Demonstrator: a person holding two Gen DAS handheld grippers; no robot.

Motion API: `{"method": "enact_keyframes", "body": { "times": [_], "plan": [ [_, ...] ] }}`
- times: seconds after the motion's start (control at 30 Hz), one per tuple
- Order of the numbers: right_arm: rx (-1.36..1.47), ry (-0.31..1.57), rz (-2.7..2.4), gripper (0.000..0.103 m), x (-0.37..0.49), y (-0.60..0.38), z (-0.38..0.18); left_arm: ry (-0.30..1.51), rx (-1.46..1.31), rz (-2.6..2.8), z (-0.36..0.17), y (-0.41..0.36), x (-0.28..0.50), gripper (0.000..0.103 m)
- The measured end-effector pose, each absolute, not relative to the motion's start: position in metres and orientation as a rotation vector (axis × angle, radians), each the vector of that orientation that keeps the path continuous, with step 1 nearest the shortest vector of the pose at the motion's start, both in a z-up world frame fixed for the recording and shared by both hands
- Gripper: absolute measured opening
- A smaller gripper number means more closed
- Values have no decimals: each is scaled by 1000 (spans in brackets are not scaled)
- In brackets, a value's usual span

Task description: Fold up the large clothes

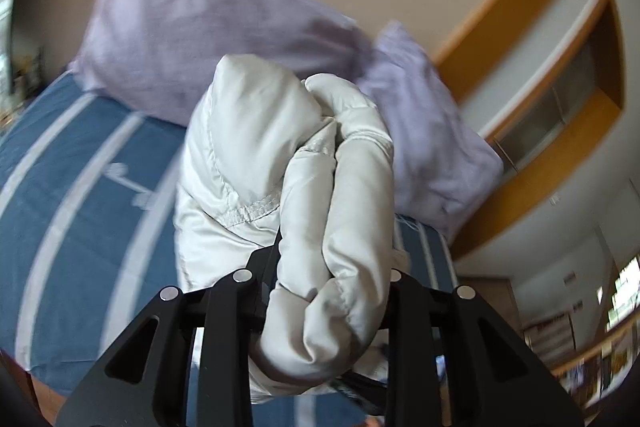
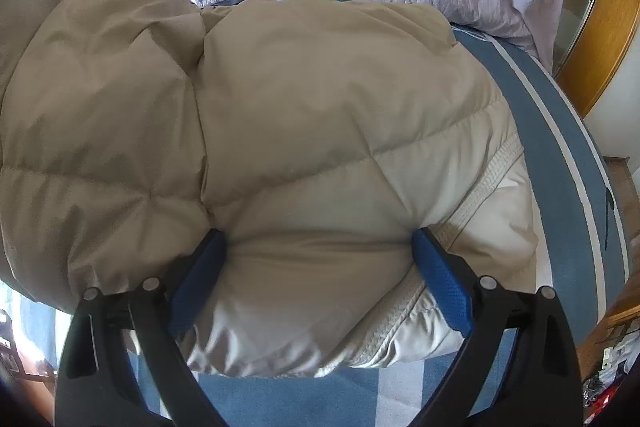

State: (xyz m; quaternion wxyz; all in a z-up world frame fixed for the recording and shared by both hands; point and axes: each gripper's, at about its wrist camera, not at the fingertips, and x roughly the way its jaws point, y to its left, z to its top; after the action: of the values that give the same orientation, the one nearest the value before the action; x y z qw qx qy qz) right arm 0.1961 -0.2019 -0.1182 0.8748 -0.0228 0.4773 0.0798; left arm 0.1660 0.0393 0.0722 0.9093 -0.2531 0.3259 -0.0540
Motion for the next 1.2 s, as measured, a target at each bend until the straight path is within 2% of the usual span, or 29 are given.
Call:
{"method": "enact_keyframes", "body": {
  "times": [0.23,0.47,0.87,0.93,1.03,1.1,1.2],
  "plan": [
    [-22,987,182,94,192,-207,-127,726,-419,-268,67,-47,182,26],
    [22,961,235,91,184,-224,-123,815,-335,-372,39,-116,205,26],
    [117,888,163,90,159,-291,-112,950,-184,-436,-13,-189,220,31],
    [126,894,126,91,155,-305,-116,964,-164,-444,-18,-197,218,34],
    [137,902,86,91,153,-320,-121,966,-124,-452,-21,-208,213,45],
    [146,900,62,91,151,-332,-122,962,-126,-472,-18,-211,211,66],
    [150,891,39,91,151,-343,-121,948,-127,-480,-10,-215,209,79]
  ]
}}
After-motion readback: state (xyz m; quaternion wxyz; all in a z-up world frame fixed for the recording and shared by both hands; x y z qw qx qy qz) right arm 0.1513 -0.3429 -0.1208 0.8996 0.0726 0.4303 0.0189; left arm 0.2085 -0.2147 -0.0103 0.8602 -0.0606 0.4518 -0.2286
